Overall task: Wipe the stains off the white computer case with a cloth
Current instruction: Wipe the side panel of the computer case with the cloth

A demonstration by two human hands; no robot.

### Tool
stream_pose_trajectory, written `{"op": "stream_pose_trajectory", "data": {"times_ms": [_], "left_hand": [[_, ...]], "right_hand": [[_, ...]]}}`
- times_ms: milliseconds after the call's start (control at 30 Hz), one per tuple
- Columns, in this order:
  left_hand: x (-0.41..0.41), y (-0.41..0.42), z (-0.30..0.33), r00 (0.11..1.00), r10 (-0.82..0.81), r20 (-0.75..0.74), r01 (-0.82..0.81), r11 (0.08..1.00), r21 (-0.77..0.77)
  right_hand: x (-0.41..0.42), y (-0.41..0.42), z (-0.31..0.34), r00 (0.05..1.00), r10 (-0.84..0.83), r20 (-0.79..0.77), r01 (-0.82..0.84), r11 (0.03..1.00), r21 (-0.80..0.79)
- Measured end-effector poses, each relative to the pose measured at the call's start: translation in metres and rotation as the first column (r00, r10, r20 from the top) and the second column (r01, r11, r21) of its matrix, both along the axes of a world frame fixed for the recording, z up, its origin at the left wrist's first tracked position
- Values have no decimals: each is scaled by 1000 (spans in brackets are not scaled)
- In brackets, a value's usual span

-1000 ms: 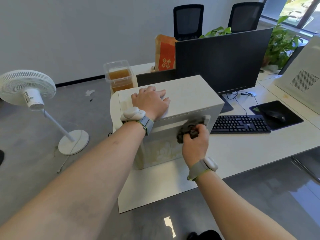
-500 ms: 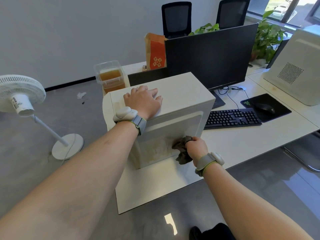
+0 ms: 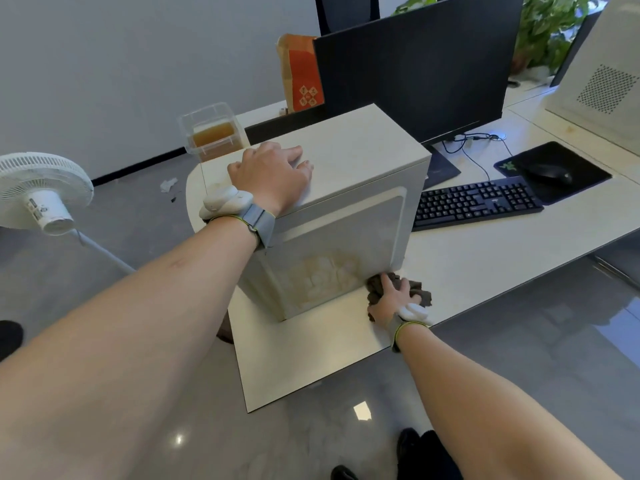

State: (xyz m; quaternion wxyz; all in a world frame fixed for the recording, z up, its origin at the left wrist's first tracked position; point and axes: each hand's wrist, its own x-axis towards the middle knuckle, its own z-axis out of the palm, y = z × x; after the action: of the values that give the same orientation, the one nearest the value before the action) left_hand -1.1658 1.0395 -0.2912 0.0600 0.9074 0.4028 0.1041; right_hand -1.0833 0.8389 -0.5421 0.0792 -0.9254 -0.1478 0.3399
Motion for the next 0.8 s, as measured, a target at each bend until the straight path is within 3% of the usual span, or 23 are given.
{"op": "stream_pose_trajectory", "data": {"times_ms": [167,233,300,333,400,433,500,633,800], "left_hand": [[1,5,-6,1000,-5,29,4,1000,14],[1,8,-7,999,-3,46,2,1000,28],[2,9,-9,999,-9,49,7,999,40],[2,10,-8,999,-8,53,6,999,46],[3,10,-10,998,-5,55,3,999,36],[3,10,-10,999,-2,54,1,999,32],[2,9,-10,999,2,54,-4,999,31],[2,8,-9,998,2,59,-3,1000,24],[2,7,-8,999,7,51,-8,1000,20]], "right_hand": [[1,6,-20,997,-4,83,10,998,-68],[7,10,-25,996,-15,89,12,999,34],[6,12,-27,994,-71,86,49,971,235],[3,13,-24,985,-157,73,120,923,366],[-5,16,-21,888,-453,-80,413,707,574],[-8,18,-18,814,-555,-174,536,600,594],[-16,22,-9,726,-617,-304,655,484,581],[-27,32,1,741,-531,-410,644,391,657],[-18,38,23,654,-548,-522,744,339,575]]}}
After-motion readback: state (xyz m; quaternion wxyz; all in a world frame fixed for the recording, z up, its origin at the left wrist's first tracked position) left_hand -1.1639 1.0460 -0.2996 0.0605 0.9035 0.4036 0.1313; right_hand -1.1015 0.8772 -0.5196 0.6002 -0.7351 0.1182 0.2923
